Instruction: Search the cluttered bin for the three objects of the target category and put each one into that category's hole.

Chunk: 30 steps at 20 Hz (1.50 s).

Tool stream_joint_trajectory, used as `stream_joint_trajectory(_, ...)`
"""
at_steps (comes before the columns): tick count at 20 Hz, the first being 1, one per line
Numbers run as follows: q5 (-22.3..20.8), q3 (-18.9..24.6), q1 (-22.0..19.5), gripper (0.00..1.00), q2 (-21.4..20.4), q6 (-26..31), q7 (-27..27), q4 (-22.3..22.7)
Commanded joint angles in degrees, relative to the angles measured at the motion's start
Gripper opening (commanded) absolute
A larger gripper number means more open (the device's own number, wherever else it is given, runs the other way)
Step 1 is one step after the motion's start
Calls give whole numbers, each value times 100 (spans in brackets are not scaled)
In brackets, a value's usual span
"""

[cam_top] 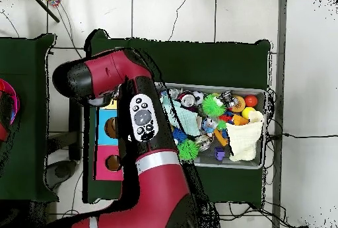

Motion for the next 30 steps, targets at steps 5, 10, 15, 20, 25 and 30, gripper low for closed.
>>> stream_joint_trajectory(5,233,382,-450,0,-835,36,-984,417)
stream_joint_trajectory(10,380,640,-1005,0,-1028,-411,-1445,927)
stream_joint_trajectory(15,158,849,-1328,0,-803,-677,-1801,891)
stream_joint_trajectory(20,215,1030,-1536,0,-1024,-598,-1769,969)
stream_joint_trajectory(25,212,1138,-2033,0,-1178,-437,-2167,870)
stream_joint_trajectory(30,264,1006,-2247,0,-1505,-575,-1442,1094)
